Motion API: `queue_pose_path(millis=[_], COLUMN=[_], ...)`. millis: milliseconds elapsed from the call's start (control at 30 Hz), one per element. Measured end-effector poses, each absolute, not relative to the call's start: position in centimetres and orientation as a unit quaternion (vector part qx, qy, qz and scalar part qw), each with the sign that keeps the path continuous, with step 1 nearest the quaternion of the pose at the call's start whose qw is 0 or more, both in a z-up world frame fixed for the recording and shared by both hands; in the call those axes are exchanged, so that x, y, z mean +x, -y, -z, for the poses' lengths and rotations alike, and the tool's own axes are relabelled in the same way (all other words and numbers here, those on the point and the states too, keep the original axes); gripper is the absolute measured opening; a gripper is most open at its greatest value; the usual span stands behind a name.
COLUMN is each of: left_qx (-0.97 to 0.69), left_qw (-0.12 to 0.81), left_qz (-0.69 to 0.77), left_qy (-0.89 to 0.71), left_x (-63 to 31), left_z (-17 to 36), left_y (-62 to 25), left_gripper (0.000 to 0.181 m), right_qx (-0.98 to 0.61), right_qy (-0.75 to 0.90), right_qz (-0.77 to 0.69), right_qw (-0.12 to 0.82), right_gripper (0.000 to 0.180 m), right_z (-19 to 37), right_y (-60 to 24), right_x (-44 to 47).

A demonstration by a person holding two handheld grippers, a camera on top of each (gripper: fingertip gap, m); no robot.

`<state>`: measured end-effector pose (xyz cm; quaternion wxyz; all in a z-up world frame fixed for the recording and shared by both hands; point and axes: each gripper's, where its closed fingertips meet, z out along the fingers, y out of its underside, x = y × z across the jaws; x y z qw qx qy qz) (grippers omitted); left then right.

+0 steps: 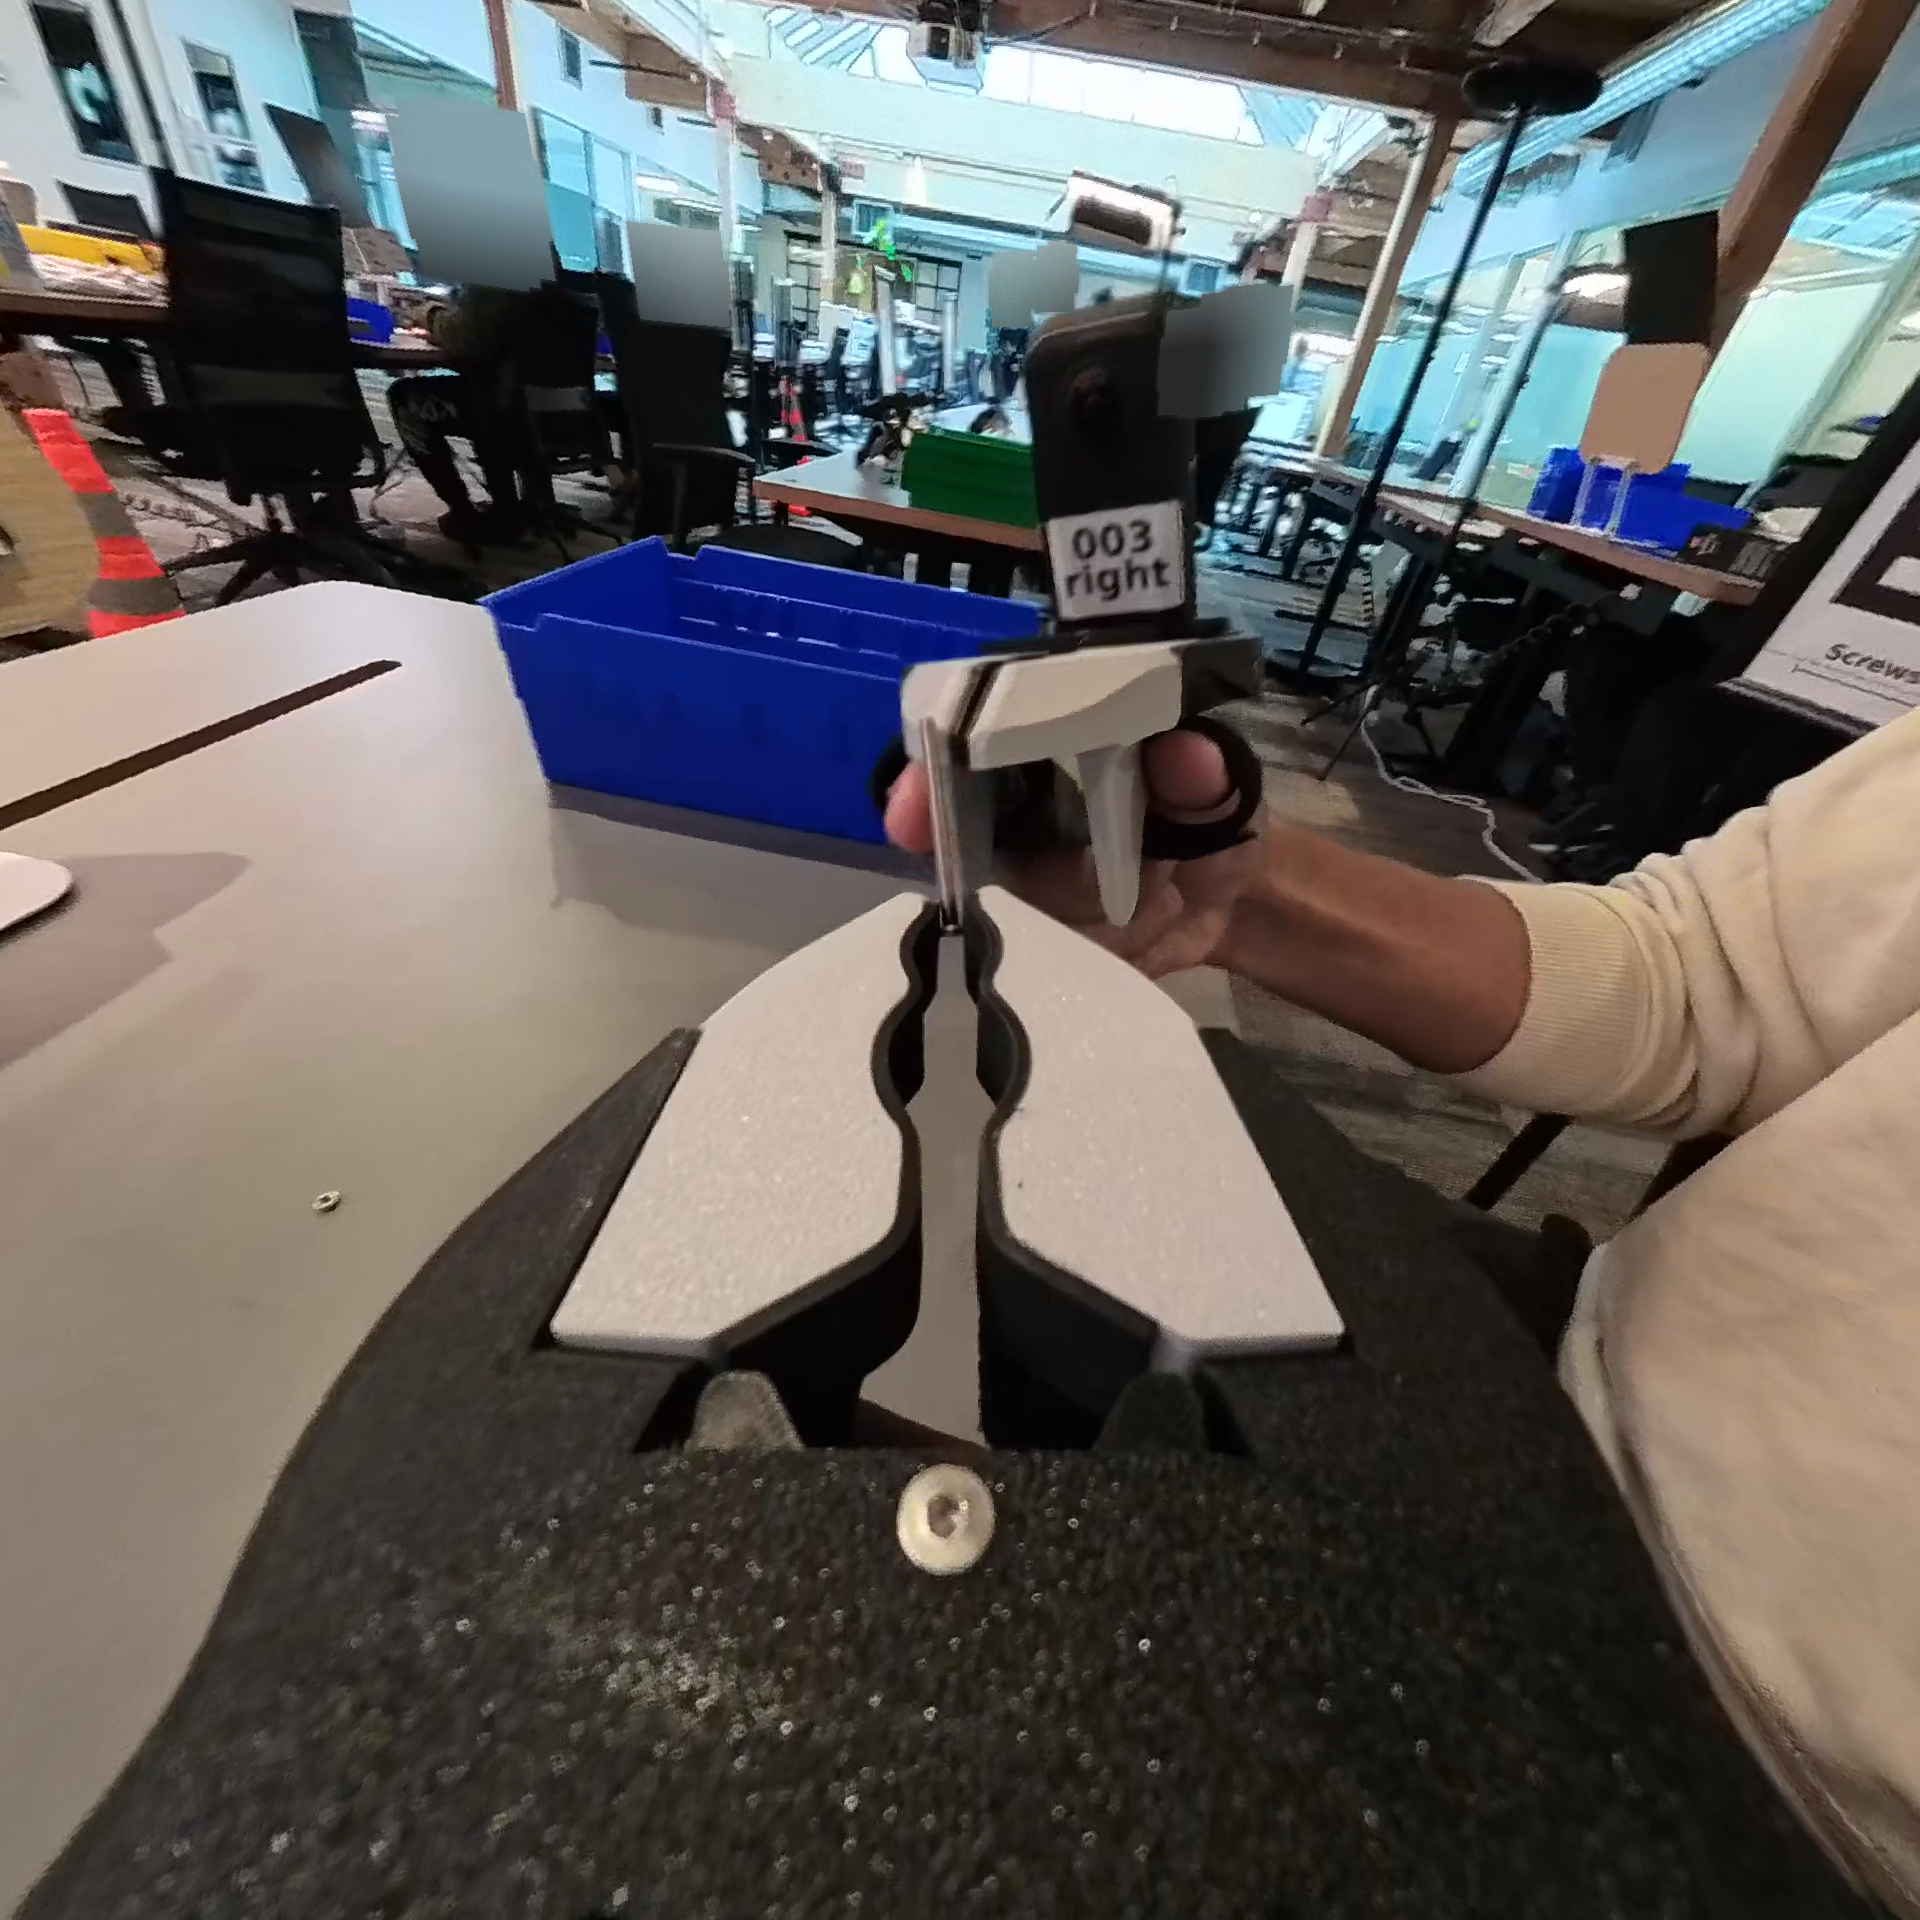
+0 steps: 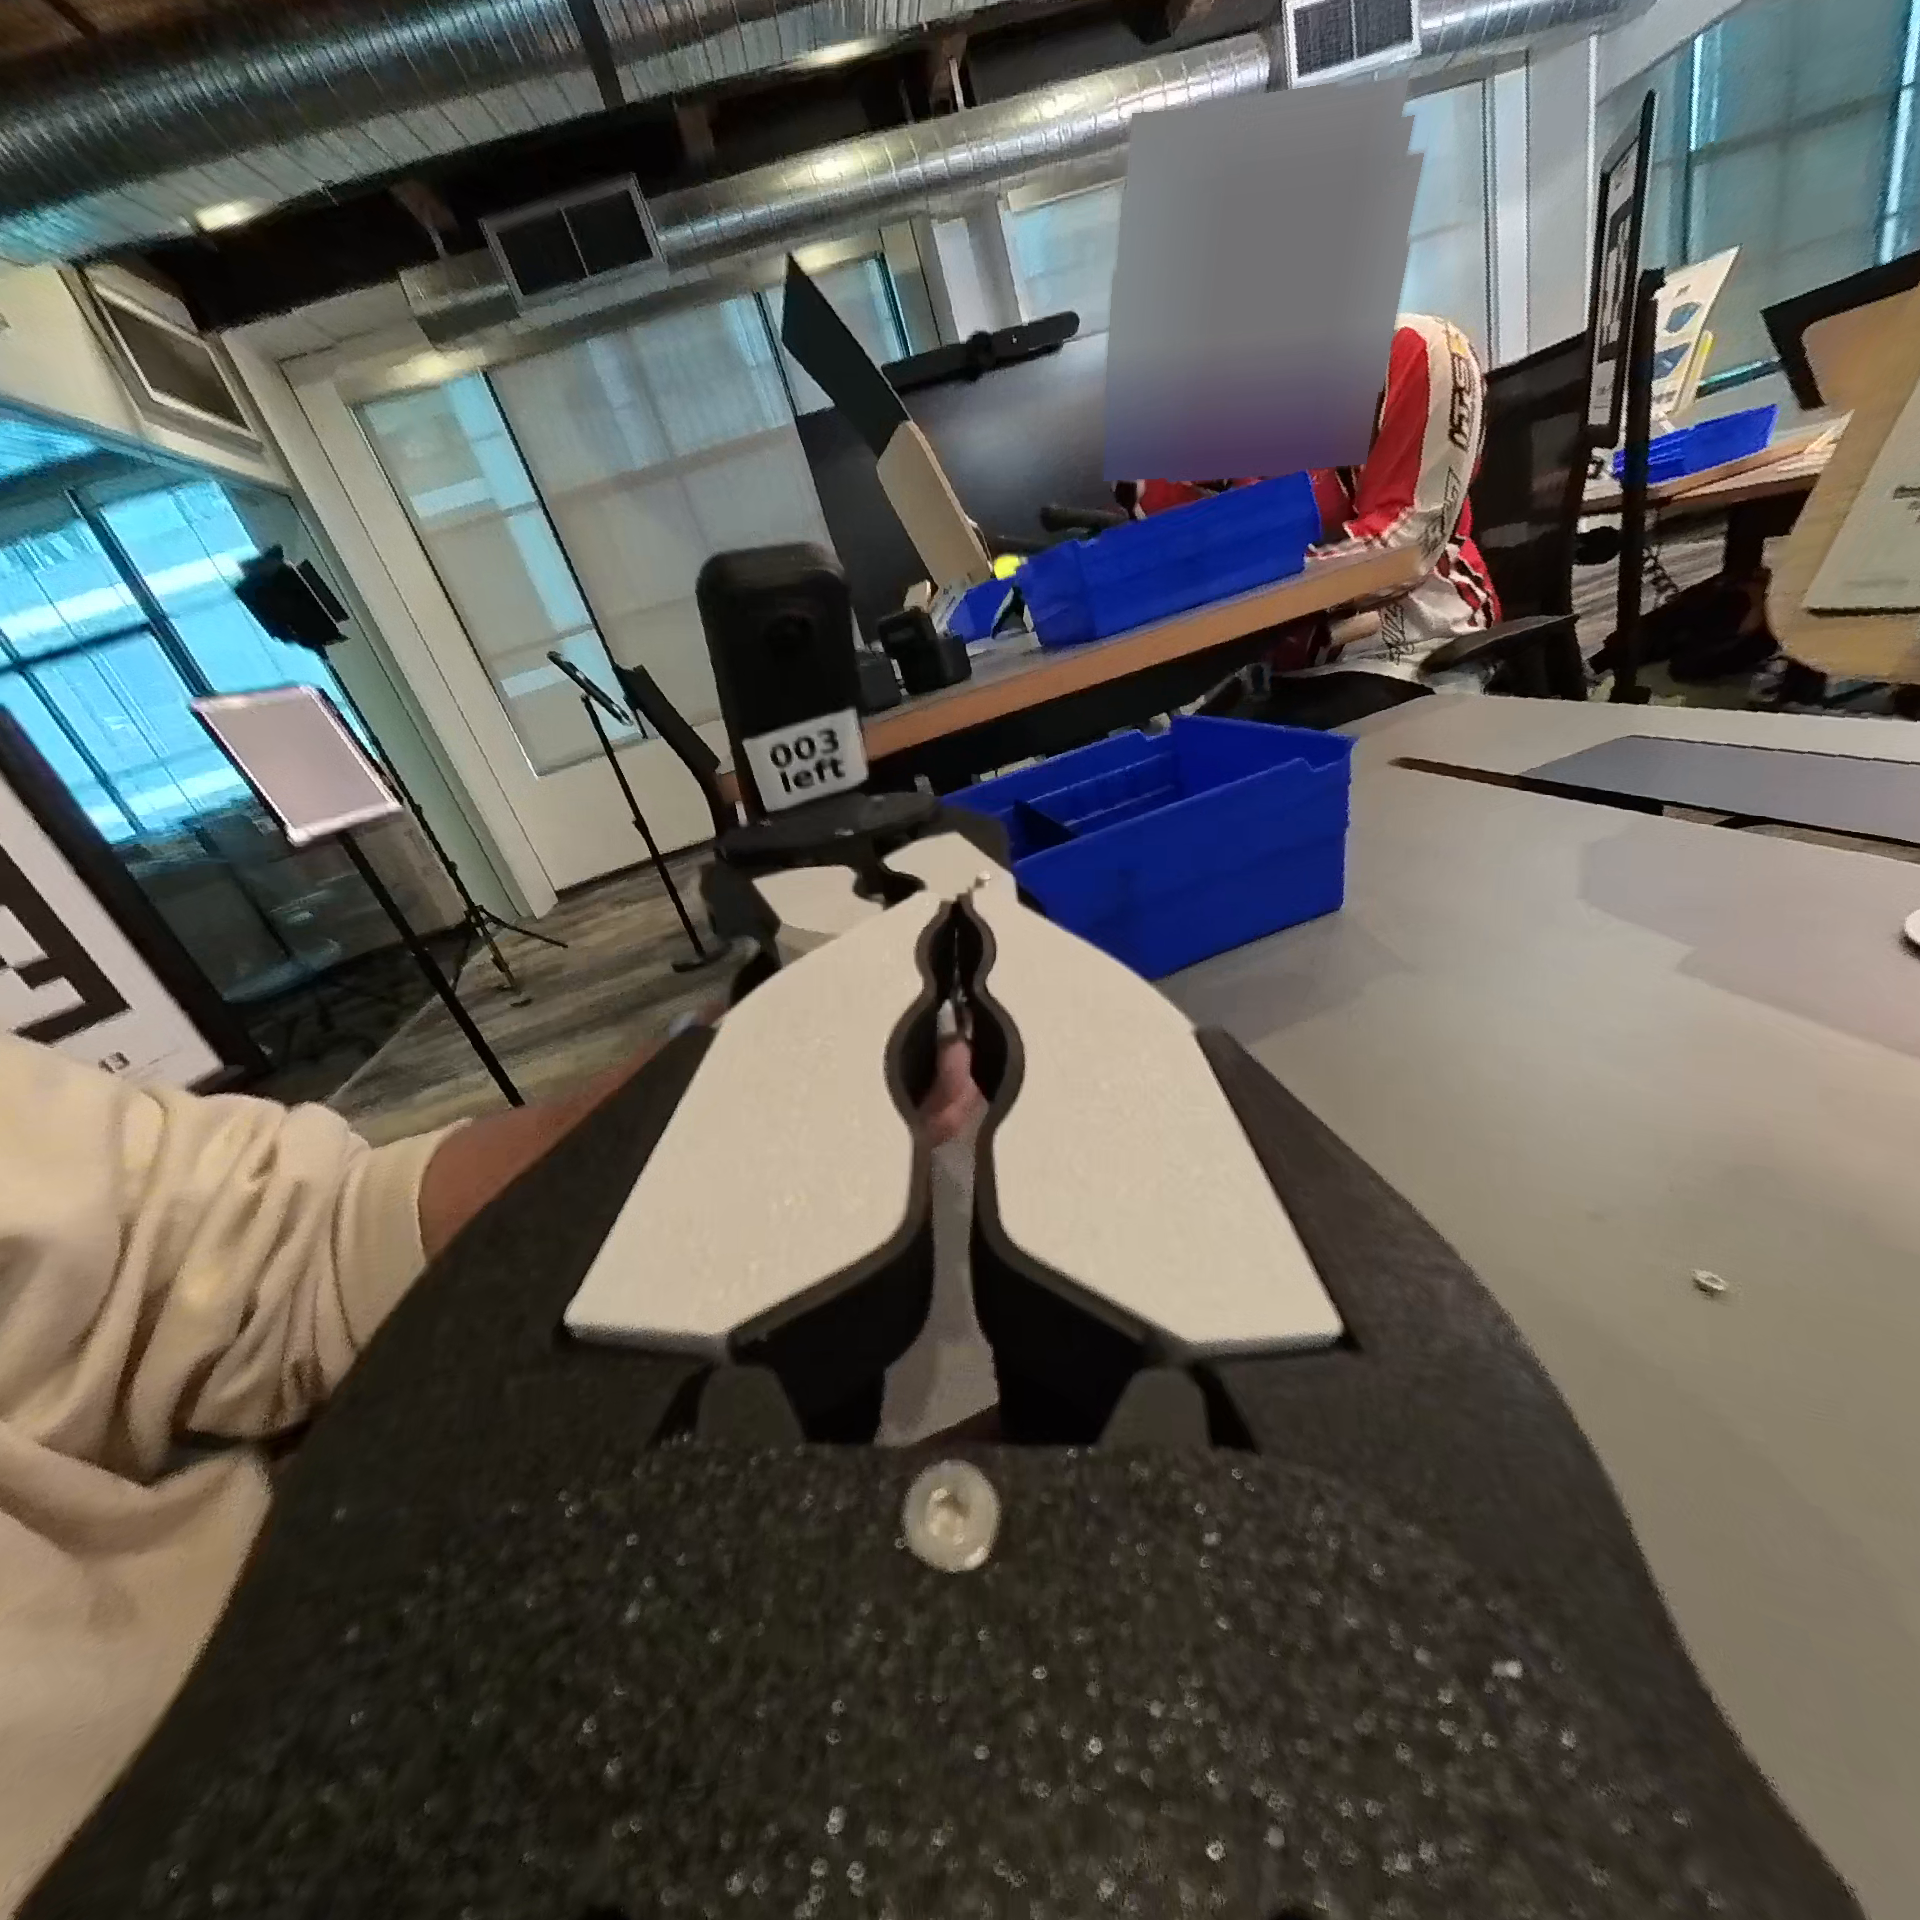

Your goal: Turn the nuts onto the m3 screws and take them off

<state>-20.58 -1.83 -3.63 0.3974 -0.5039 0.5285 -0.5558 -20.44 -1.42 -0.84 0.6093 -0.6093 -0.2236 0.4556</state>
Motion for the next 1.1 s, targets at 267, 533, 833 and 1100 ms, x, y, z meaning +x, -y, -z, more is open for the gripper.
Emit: queue_pose_path(millis=[267,533,833,1100], left_qx=[-0.581,-0.589,-0.591,-0.590], left_qw=[0.458,0.553,0.544,0.531], left_qz=[0.470,0.391,0.430,0.457], left_qy=[-0.481,-0.440,-0.412,-0.401], left_x=[-22.9,-24.0,-25.0,-25.1], left_z=[8.5,8.5,7.7,7.2], left_y=[-2.5,-4.9,-5.3,-5.3], left_gripper=[0.004,0.004,0.004,0.004], right_qx=[-0.826,-0.843,-0.868,-0.872], right_qy=[0.265,0.340,0.347,0.343], right_qz=[-0.189,-0.053,-0.085,-0.093], right_qw=[0.460,0.414,0.345,0.337], right_gripper=[0.049,0.027,0.024,0.021], right_z=[10.6,14.6,17.8,18.6], right_y=[-1.3,-8.6,-13.7,-14.9], right_x=[-12.3,-13.0,-14.3,-14.4])
